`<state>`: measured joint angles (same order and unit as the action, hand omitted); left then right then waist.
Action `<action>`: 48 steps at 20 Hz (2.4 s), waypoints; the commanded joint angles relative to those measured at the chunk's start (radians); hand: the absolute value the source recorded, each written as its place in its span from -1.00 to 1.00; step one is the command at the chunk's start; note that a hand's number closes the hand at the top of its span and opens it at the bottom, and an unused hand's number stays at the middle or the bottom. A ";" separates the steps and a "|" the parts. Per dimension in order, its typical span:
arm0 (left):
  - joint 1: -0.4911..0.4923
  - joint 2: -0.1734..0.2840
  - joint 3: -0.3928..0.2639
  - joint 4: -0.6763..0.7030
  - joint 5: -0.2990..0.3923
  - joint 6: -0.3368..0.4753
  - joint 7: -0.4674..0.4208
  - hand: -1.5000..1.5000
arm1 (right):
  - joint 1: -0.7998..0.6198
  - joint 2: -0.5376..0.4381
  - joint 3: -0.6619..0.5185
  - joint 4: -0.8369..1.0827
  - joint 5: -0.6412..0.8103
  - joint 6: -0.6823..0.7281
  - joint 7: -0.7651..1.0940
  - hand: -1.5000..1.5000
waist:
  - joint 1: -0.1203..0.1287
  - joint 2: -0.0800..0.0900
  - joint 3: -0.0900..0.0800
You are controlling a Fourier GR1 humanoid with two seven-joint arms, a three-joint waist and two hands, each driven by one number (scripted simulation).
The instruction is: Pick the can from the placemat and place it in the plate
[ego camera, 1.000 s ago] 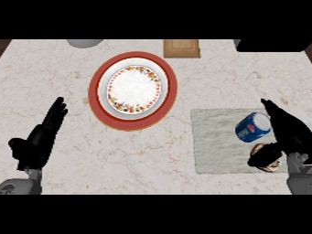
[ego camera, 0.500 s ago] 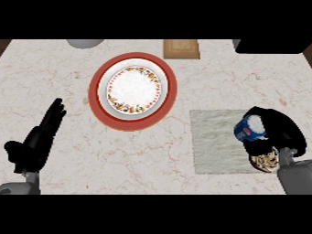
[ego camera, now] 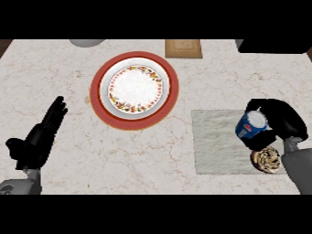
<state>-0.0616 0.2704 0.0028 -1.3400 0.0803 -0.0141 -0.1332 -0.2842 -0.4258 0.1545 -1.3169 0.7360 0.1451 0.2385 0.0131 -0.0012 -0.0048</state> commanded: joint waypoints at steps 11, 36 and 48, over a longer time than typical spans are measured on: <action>0.018 -0.030 0.012 0.008 -0.040 0.010 -0.023 0.00 | -0.057 -0.006 -0.076 -0.189 -0.044 -0.031 -0.200 1.00 | -0.021 -0.002 0.004; 0.038 -0.072 0.016 -0.085 -0.074 -0.012 0.043 0.00 | -0.482 0.371 0.037 -0.059 0.104 -0.084 0.007 1.00 | 0.006 0.002 0.005; -0.080 -0.032 0.074 0.111 -0.071 -0.073 -0.040 0.00 | -0.774 0.425 0.254 0.457 -0.105 -0.400 0.055 1.00 | 0.028 0.011 0.004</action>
<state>-0.1086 0.2296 0.0655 -1.2952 0.0188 -0.0751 -0.1313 -0.9506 -0.0093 0.3363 -1.0077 0.7085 -0.1694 0.2648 0.0307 0.0062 -0.0005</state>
